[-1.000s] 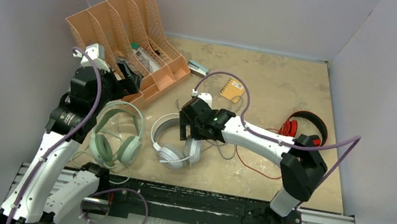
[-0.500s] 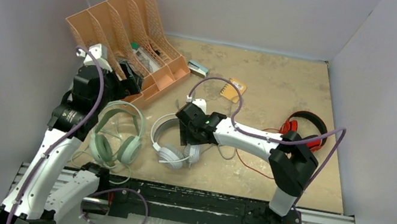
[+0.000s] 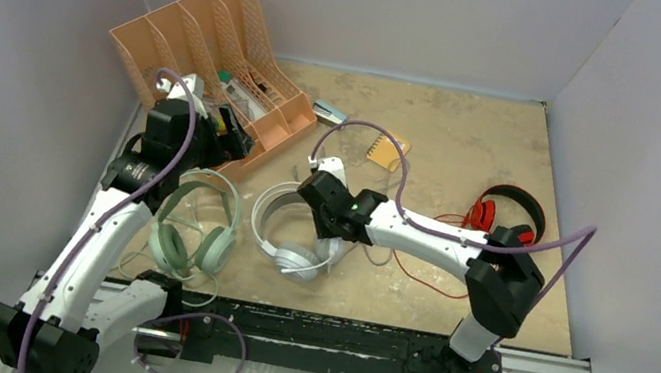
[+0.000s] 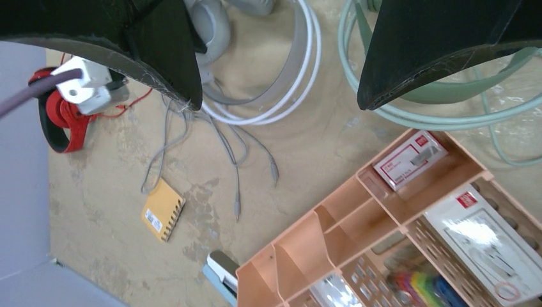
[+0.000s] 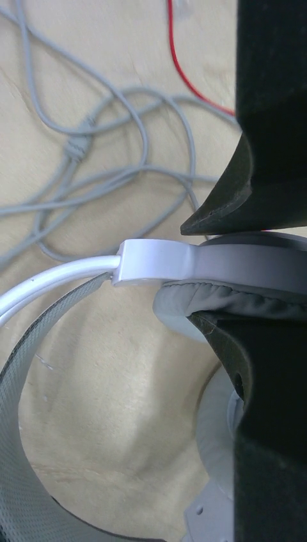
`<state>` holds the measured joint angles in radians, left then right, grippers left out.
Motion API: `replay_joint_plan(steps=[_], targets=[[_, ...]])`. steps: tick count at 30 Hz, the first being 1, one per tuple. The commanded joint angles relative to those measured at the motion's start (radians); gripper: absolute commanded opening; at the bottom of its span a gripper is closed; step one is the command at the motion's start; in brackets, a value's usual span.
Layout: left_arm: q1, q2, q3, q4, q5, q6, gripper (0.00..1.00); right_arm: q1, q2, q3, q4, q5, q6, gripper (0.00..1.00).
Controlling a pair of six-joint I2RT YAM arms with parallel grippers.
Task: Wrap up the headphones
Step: Pick up the headphones from the center of the board.
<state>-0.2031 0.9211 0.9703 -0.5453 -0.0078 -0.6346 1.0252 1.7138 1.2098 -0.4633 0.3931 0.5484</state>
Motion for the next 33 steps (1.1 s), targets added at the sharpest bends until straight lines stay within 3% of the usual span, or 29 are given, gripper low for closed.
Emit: replay_joint_plan(steps=[1, 5, 13, 20, 26, 33], targets=[[0.003, 0.045, 0.006, 0.014, 0.129, 0.021, 0.9, 0.0, -0.088, 0.025, 0.093, 0.152, -0.209, 0.09], [-0.049, 0.085, 0.007, 0.004, 0.145, 0.047, 0.88, -0.006, -0.126, -0.004, 0.188, 0.165, -0.38, 0.04], [-0.212, 0.179, 0.048, -0.099, -0.067, 0.125, 0.88, -0.015, -0.246, -0.058, 0.281, 0.068, -0.596, 0.0], [-0.355, 0.25, 0.076, -0.112, -0.167, 0.148, 0.87, -0.015, -0.341, -0.096, 0.314, -0.041, -0.646, 0.0], [-0.471, 0.286, 0.086, -0.08, -0.228, 0.128, 0.88, -0.016, -0.349, -0.095, 0.298, -0.043, -0.648, 0.0], [-0.548, 0.362, 0.126, -0.145, -0.419, 0.122, 0.77, -0.014, -0.385, -0.117, 0.305, -0.06, -0.655, 0.0]])
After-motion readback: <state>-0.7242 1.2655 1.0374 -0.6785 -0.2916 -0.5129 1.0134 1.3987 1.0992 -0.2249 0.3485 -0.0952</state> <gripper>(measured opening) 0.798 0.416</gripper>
